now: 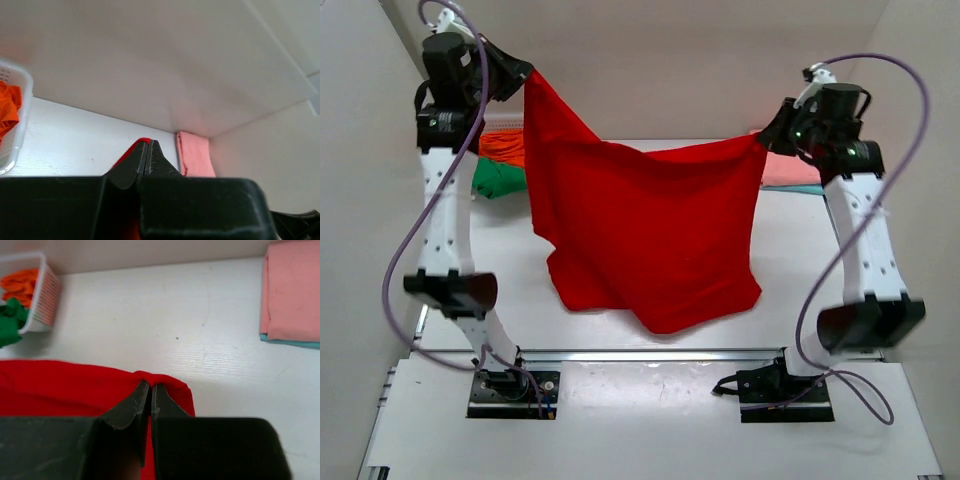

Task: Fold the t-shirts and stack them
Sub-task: Flatten out the tshirt

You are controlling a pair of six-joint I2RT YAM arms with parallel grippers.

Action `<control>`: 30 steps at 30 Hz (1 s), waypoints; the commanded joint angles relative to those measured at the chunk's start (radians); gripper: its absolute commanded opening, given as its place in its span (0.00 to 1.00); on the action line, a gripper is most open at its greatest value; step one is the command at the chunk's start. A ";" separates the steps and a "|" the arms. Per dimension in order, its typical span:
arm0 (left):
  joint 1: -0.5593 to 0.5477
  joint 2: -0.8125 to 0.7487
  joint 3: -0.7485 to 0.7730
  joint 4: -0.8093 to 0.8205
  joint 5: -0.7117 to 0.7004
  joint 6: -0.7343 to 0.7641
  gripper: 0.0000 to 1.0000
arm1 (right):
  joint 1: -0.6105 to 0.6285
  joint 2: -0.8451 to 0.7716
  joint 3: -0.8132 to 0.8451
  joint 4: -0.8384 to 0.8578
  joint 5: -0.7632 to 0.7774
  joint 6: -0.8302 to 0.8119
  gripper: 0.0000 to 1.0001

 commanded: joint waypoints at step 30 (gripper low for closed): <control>-0.042 -0.853 -1.013 0.069 -0.224 0.122 0.00 | -0.126 -0.399 -0.671 0.150 -0.001 -0.037 0.00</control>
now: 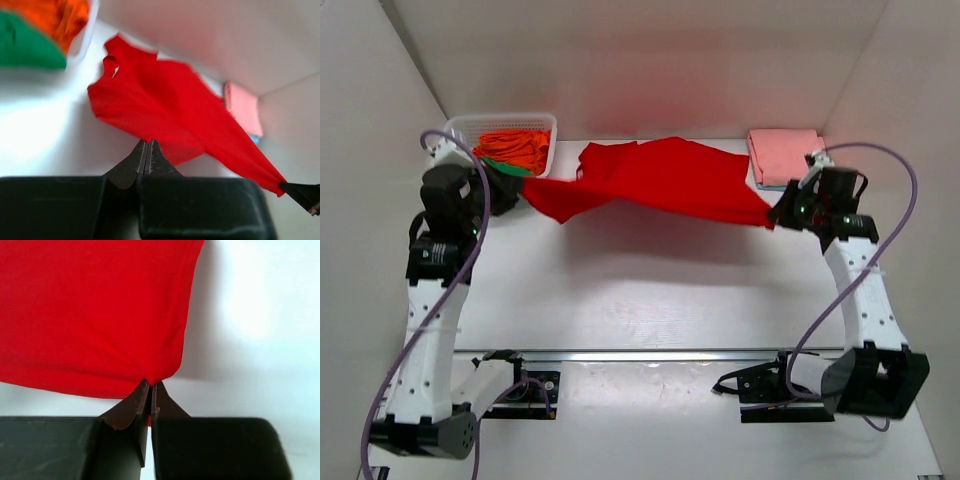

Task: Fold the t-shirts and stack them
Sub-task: Flatten out the tshirt

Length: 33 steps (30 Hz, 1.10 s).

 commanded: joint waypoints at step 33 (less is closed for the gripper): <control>0.037 0.805 1.142 -0.085 0.099 0.030 0.00 | 0.058 0.384 0.700 0.119 0.000 0.055 0.00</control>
